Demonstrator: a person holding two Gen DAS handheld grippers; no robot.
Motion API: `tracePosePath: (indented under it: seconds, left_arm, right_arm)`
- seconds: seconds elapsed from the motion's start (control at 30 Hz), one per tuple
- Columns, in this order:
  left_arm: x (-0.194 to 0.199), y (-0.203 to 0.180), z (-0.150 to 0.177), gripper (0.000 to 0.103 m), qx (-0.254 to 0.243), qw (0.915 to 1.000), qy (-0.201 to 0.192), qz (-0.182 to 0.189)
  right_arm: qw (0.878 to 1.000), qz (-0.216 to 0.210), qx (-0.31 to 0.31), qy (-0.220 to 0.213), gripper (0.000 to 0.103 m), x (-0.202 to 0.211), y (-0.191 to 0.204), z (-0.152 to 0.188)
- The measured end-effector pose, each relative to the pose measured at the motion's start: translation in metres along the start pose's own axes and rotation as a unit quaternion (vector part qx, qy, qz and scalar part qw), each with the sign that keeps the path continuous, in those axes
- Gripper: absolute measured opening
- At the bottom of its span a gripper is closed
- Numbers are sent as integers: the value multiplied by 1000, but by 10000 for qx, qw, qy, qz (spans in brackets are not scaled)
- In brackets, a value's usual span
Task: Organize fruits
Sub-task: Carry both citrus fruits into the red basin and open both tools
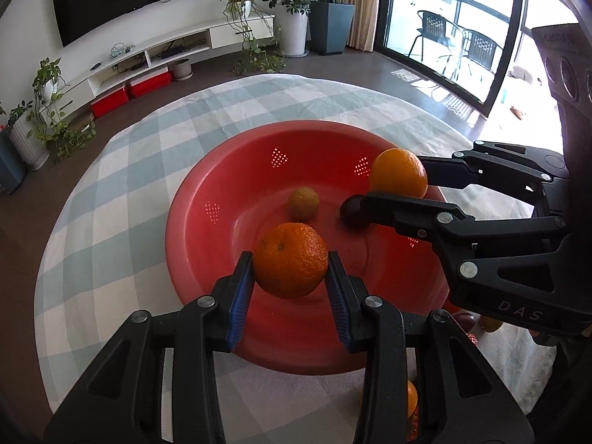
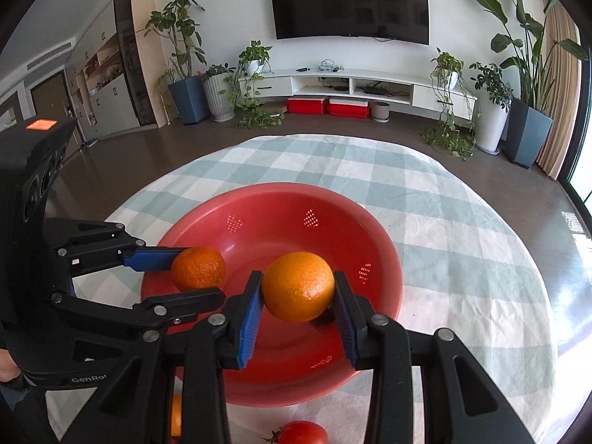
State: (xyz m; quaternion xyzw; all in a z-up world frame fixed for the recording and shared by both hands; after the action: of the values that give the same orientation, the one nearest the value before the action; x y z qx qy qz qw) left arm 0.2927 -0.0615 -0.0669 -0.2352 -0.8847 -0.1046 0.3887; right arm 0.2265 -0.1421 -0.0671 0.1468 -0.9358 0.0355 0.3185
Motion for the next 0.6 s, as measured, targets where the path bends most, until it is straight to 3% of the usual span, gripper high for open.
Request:
tracePosePath:
  seconds: [0.4, 0.6]
  left_arm:
    - [-29, -1, 3, 36, -232, 9991, 292, -185]
    - [-30, 1, 1, 37, -286, 9987, 335, -262]
  right_arm:
    - [9992, 97, 26, 398, 40, -16, -5, 13]
    - [9990, 179, 92, 394, 40, -18, -5, 14]
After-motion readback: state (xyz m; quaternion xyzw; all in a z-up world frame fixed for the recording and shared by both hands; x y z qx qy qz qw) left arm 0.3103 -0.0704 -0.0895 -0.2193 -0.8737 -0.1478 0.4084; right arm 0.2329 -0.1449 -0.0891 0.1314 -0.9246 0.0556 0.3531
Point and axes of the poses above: each gripper's, at about its wrist camera, not at the fingertips, and x roughly against the way its jaws point, y to its left, z to its underside, the point moved 6 cm from there along -x, roughly the way its jaws point, and after that the axes turned 6 degrees about -y, right-handed, at the moved point
